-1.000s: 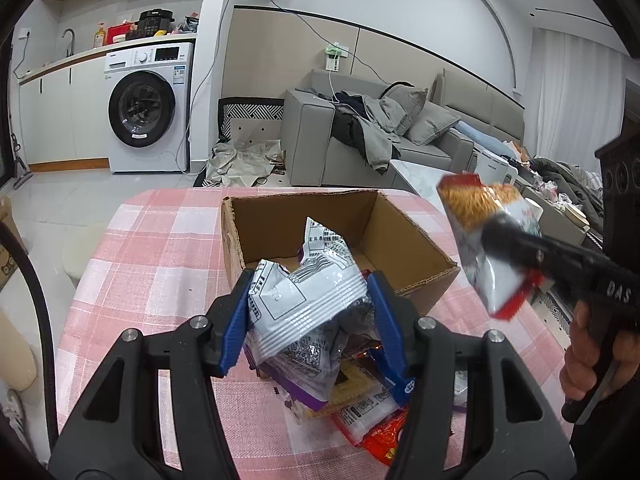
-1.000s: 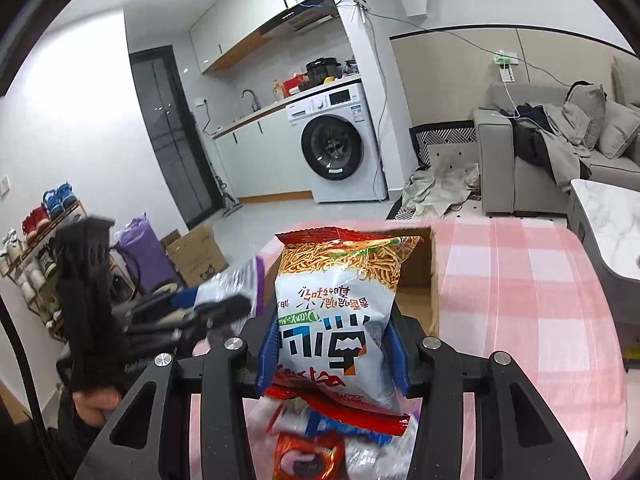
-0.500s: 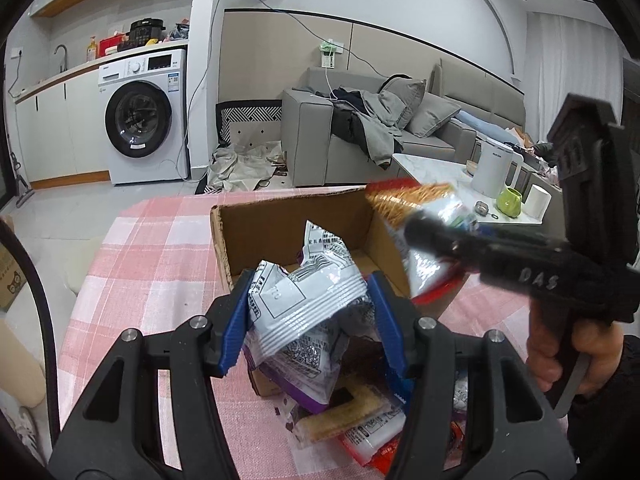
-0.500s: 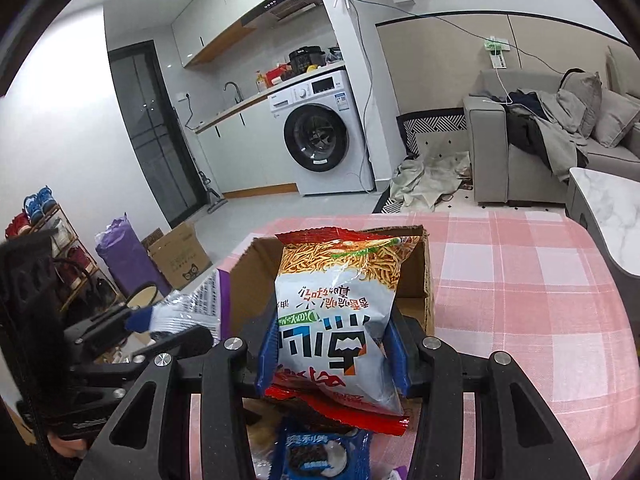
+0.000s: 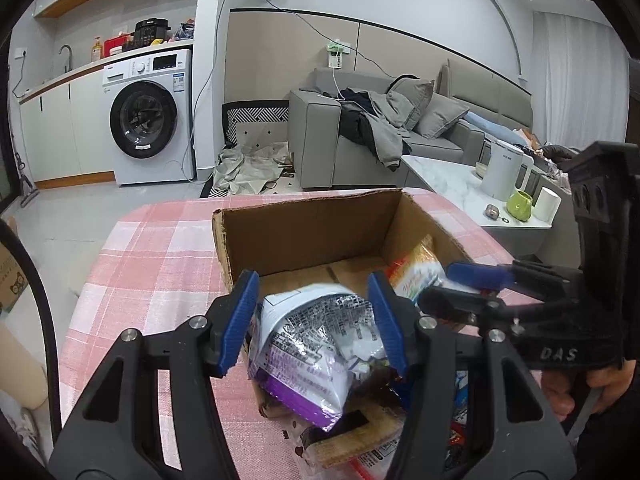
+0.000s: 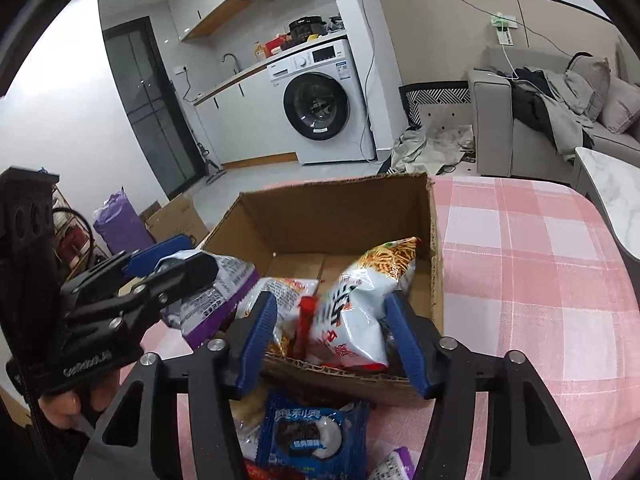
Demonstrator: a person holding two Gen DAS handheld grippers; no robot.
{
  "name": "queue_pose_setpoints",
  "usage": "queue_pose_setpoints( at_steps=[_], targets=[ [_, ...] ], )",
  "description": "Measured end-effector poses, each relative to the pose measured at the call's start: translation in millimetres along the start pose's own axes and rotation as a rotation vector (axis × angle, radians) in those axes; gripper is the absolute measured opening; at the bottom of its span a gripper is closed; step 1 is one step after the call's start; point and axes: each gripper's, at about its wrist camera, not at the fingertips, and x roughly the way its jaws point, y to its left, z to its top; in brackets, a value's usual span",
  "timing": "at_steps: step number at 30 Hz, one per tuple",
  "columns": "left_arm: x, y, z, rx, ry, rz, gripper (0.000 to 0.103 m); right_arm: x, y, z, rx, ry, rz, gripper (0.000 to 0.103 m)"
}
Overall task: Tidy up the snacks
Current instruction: 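Carry the noodle bag over the box and open both tools to drop bag and wrapper, then move both open tools back down to the remaining snacks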
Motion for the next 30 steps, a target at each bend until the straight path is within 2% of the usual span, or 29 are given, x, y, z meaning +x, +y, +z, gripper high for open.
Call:
queue_pose_setpoints(
  at_steps=[3,6,9,11,13,18,20,22,23,25,30],
  targets=[
    [6.5,-1.0,-1.9,0.025,0.010,0.036,0.054,-2.3,0.2,-6.1,0.020,0.009,0.018,0.062],
    [9.1,1.5,-2.4,0.018,0.010,0.040,0.054,-7.1,0.4,-9.4,0.029,0.009,0.033,0.062],
    [9.1,1.4,-1.2,0.021,0.014,0.050,0.054,-10.7,2.5,-8.8,0.008,-0.006,0.017,0.063],
    [5.9,1.4,-0.8,0.021,0.009,0.055,0.059,-13.7,5.8,-7.8,-0.006,-0.019,0.012,0.070],
    [3.0,2.2,0.0,0.010,0.007,0.057,0.078,-17.3,10.2,-5.4,-0.023,-0.038,-0.001,0.079],
    [-3.5,4.2,-3.8,-0.003,0.025,0.045,0.081,-26.1,10.1,0.8,-0.018,-0.070,-0.025,0.087],
    [-8.3,1.5,-7.2,0.006,0.032,0.047,0.081,-36.1,7.8,1.9,0.001,-0.103,-0.026,0.093],
    [-16.3,-2.7,-12.4,0.012,0.033,0.052,0.087,-48.5,6.2,1.4,0.018,-0.131,-0.019,0.101],
    [-19.8,-4.4,-14.4,0.014,0.033,0.054,0.089,-53.9,5.7,1.0,0.019,-0.141,-0.023,0.102],
    [-29.6,-7.9,-19.0,0.014,0.022,0.058,0.102,-63.5,5.4,-0.9,0.019,-0.150,-0.041,0.102],
    [-49.7,-18.6,-29.9,0.029,0.017,0.046,0.102,-84.5,0.1,-15.4,0.036,-0.134,-0.054,0.103]
  ],
)
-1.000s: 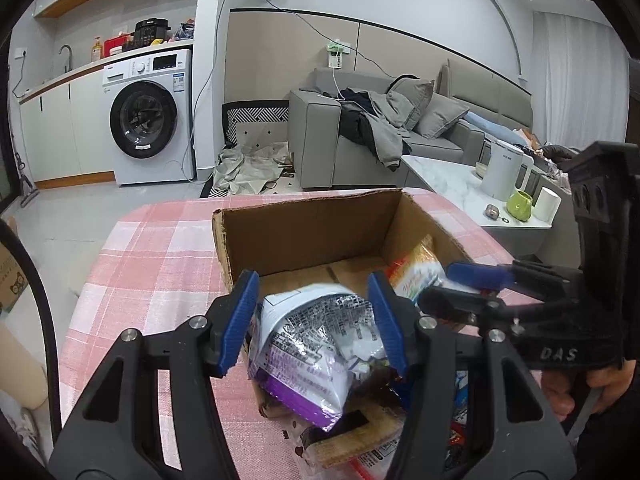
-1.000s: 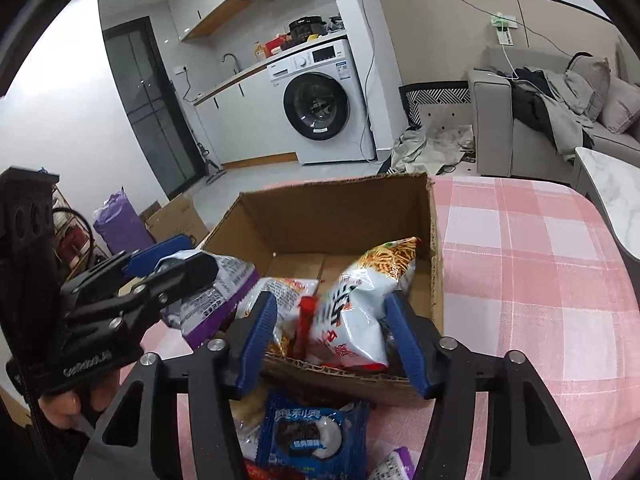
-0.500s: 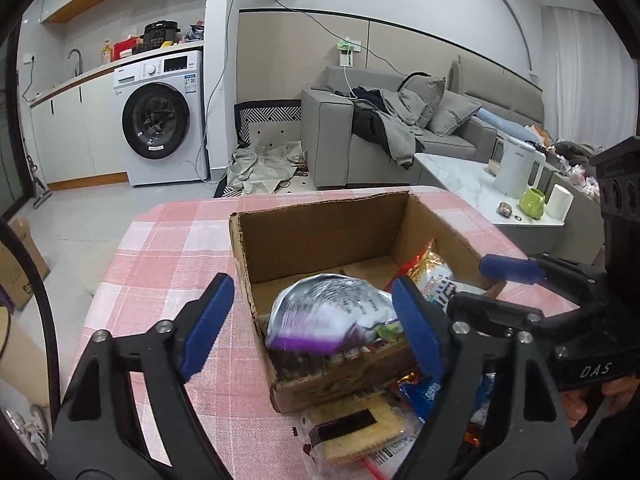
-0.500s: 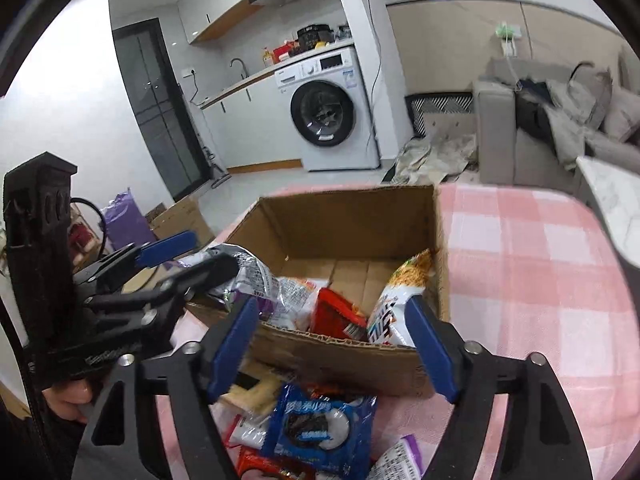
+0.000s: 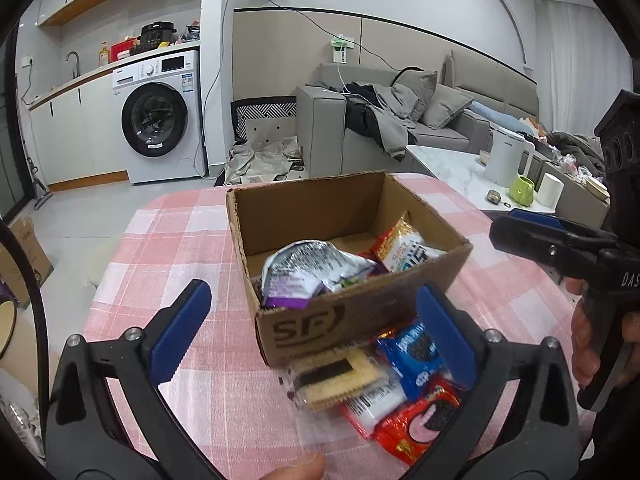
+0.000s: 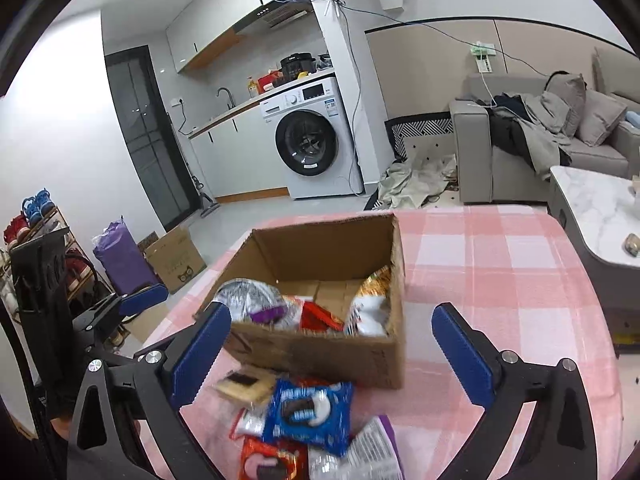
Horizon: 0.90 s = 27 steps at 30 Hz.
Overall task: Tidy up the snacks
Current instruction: 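Move both open tools back down to the remaining snacks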
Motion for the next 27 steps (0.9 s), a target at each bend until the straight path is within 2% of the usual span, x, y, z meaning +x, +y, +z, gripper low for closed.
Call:
queue_pose_setpoints(
  at_steps=[7,14,20,27],
  targets=[
    [-26.3,-17.0,-16.7,0.016,0.000,-0.005,0.102,-24.0,-3.5,-24.1,-0.009,0.029,-0.056,0.103],
    [-36.6,-21.0,-37.8,0.011,0.030,-0.011,0.102,-29.0,-12.1,-46.1,0.004,0.076,-0.077,0.103],
    [-28.4,-13.2,-53.5,-0.024,0.077,-0.038,0.102,-22.1,-16.3,-60.2,0.007,0.132,-0.073,0.103],
    [-14.7,-23.9,-66.2,0.002,0.121,-0.046,0.102,-12.3,-20.4,-68.0,0.009,0.185,-0.077,0.103]
  ],
)
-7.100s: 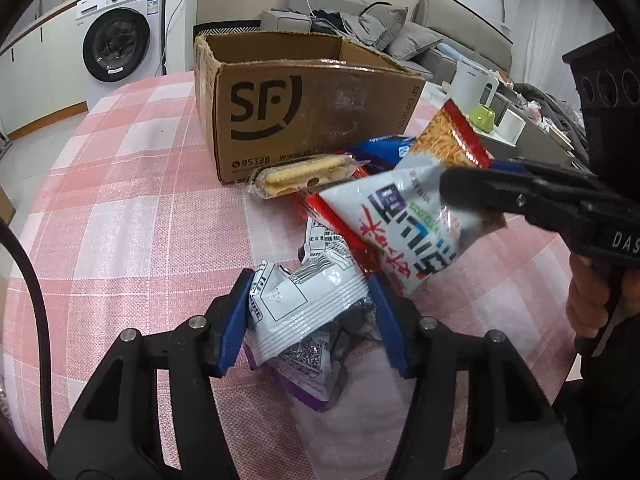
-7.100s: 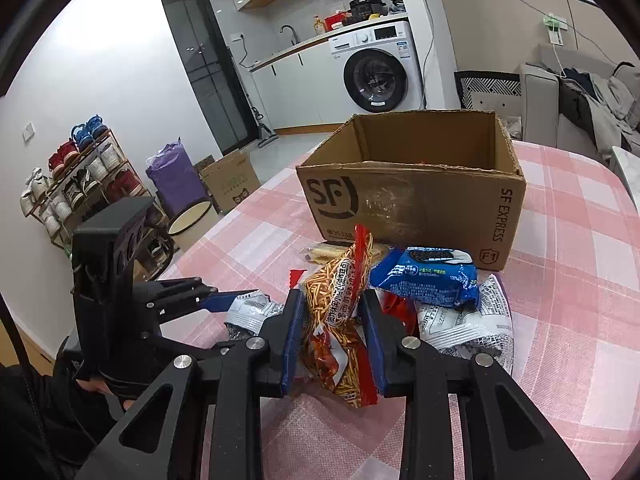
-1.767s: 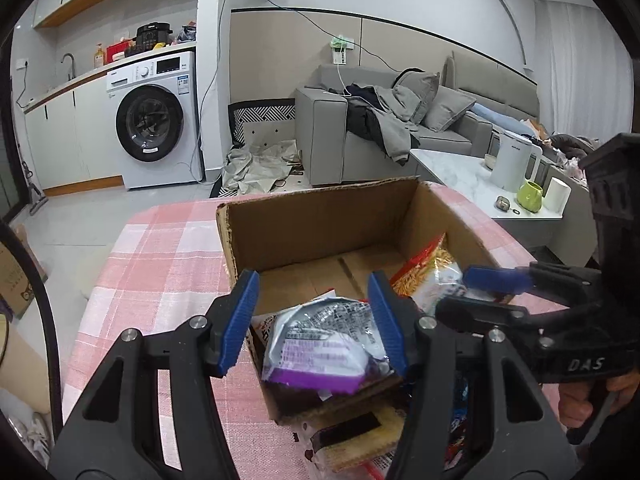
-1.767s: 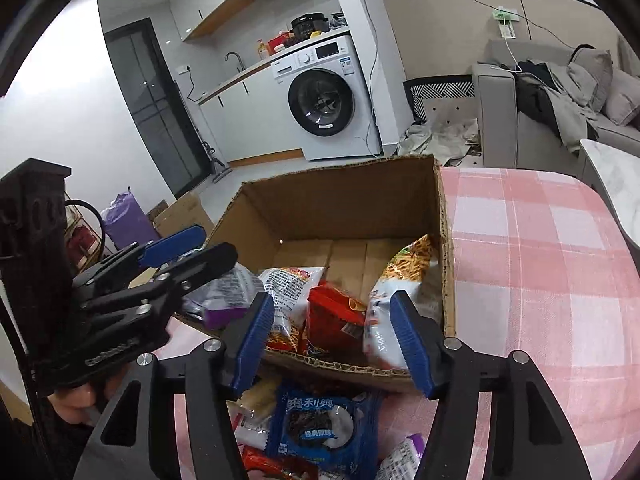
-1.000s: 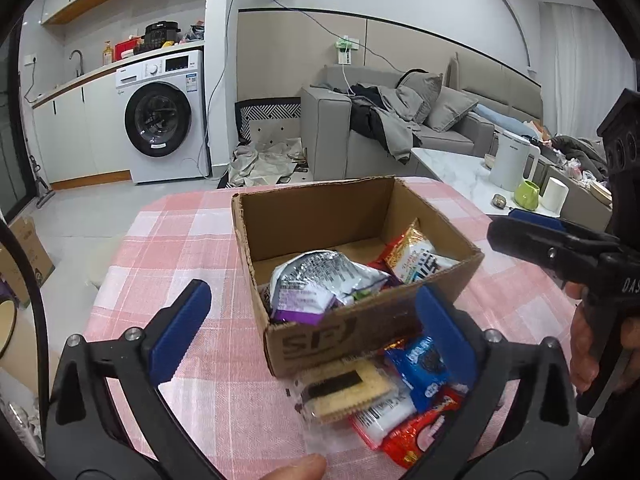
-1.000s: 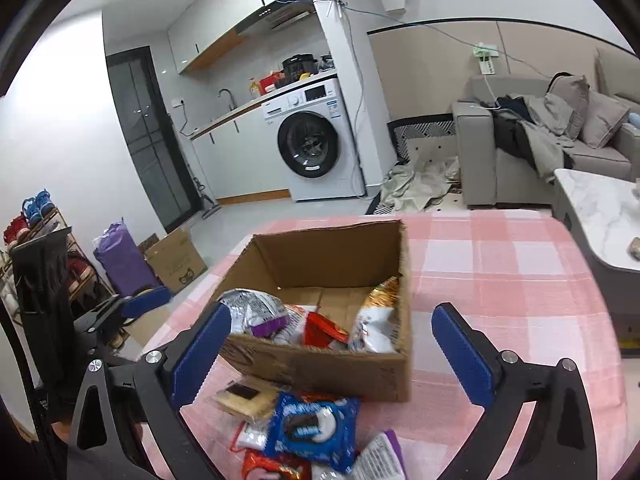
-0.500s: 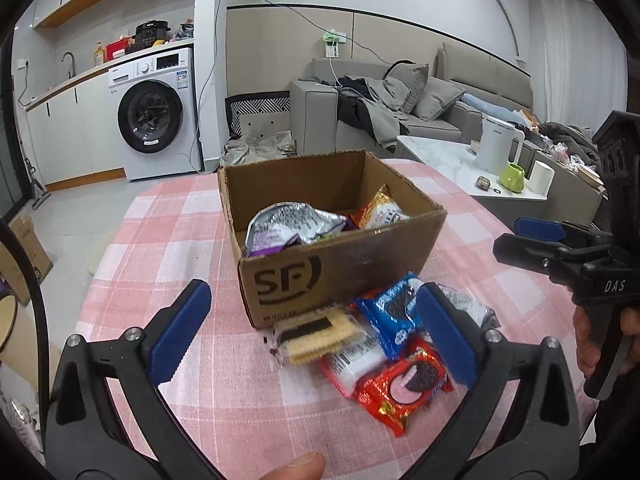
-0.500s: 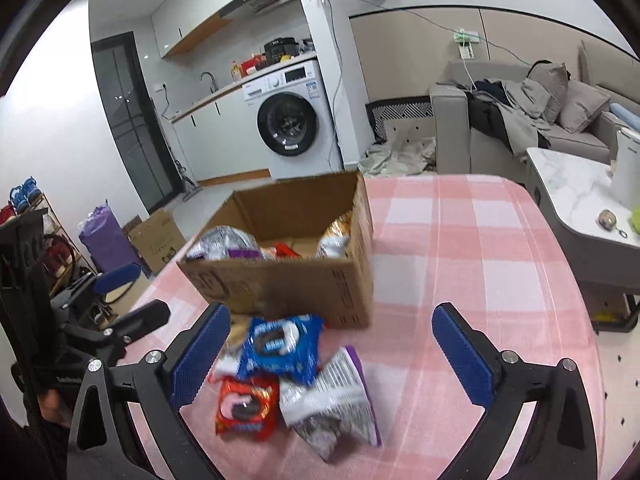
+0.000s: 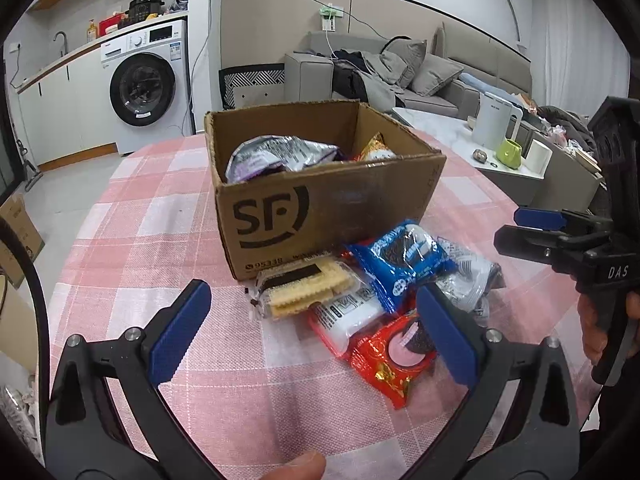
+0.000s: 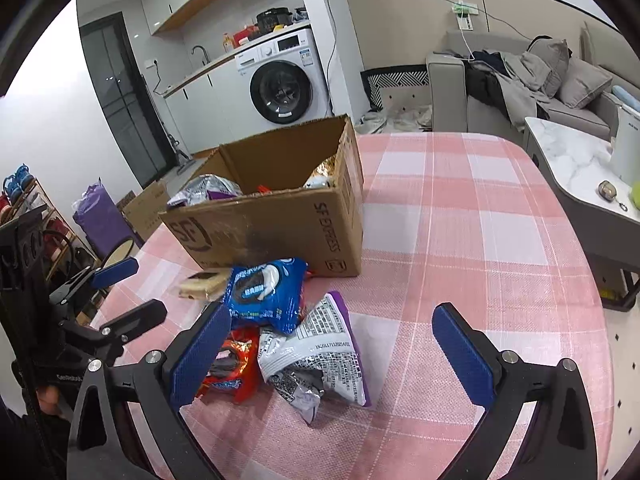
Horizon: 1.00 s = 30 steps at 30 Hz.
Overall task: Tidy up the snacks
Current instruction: 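Move both open tools back down to the remaining snacks, then grasp the white-purple chip bag with the right tool while the left tool grasps the red Oreo pack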
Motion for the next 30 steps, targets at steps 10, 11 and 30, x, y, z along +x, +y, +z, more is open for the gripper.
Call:
queue_pose_setpoints(
  at_steps=[10,11,30],
  targets=[
    [20.9,-8.6,-9.4,0.016,0.053,-0.002,0.102,13.8,-1.0,-4.2,-0.006,0.046,-0.003,0.103],
    [22.9,-10.0,-10.1,0.021,0.060,-0.003,0.102,15.6,-1.1,-4.7,-0.008,0.051,-0.004,0.103],
    [50.2,-38.8,-17.5,0.101,0.148,-0.052,0.102,57.9,-2.8,-21.0,0.024,0.167,0.076,0.091]
  ],
)
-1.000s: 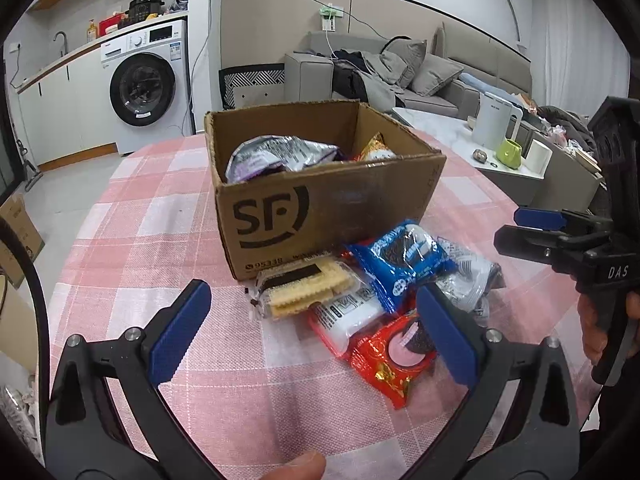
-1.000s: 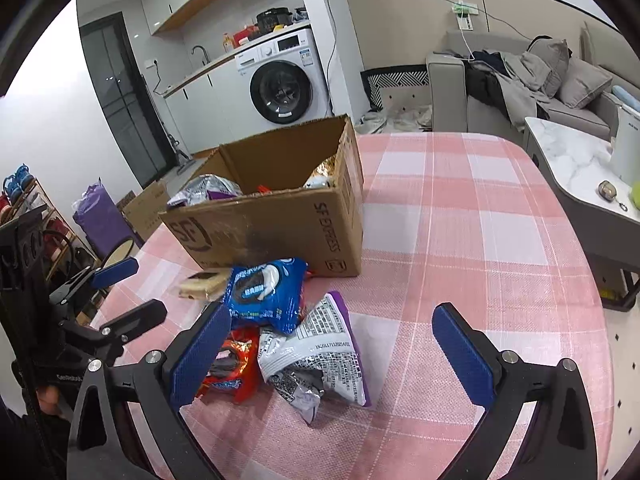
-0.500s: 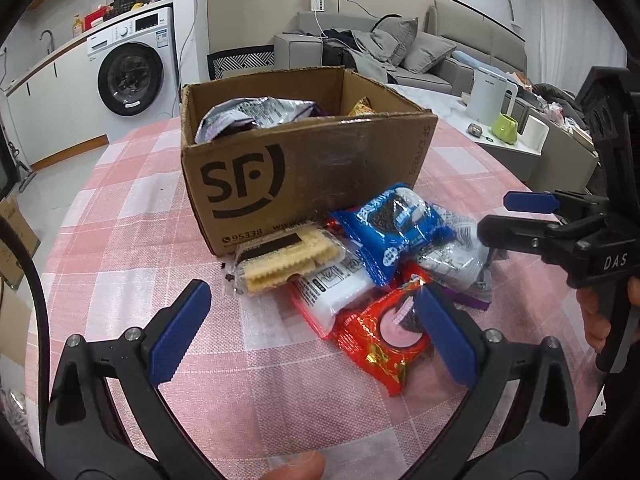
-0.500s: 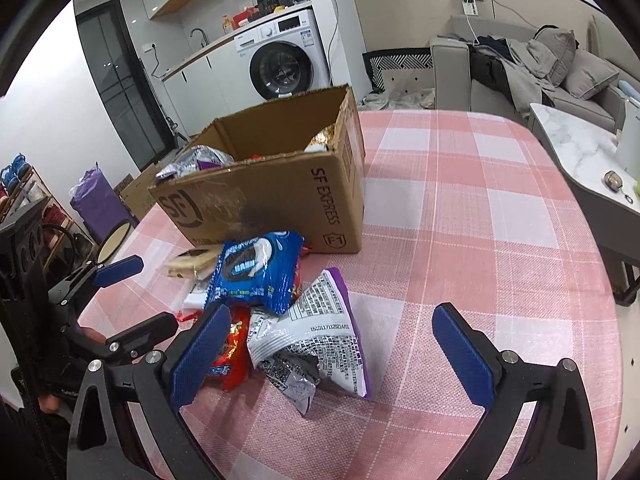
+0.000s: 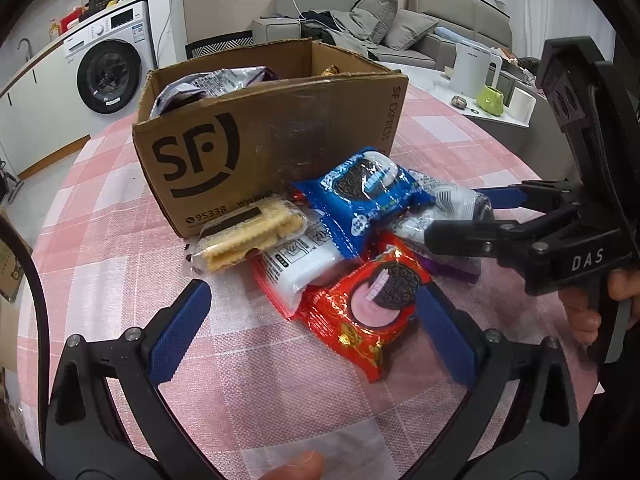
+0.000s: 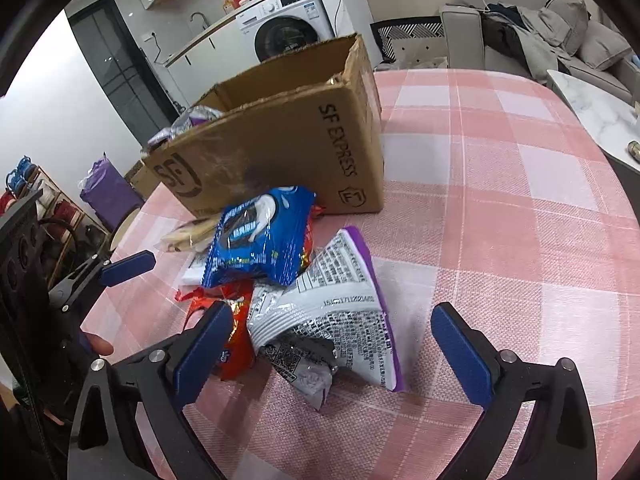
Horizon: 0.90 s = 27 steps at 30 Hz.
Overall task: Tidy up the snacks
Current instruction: 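Grasp the white-purple chip bag with the right tool while the left tool grasps the red Oreo pack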
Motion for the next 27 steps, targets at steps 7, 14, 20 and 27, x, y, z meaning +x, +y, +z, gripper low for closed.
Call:
queue_pose_setpoints(
  at_steps=[7,14,20,27],
  targets=[
    [11.2,-8.7,-3.4,0.016,0.017,-0.006,0.102,5.0,-2.1,-2.4,0.018,0.000,0.063,0.071],
    [15.4,-12.2,-3.4,0.015,0.024,-0.022,0.102,-8.2,-6.2,0.1,0.006,-0.033,0.075,0.060],
    [16.9,-10.4,-5.8,0.002,0.034,-0.049,0.102,-23.5,-13.4,2.9,0.015,-0.068,0.066,0.060],
    [22.1,-20.2,-4.7,0.004,0.037,-0.068,0.102,-25.0,-14.4,2.9,-0.005,-0.054,0.057,0.060]
  ],
)
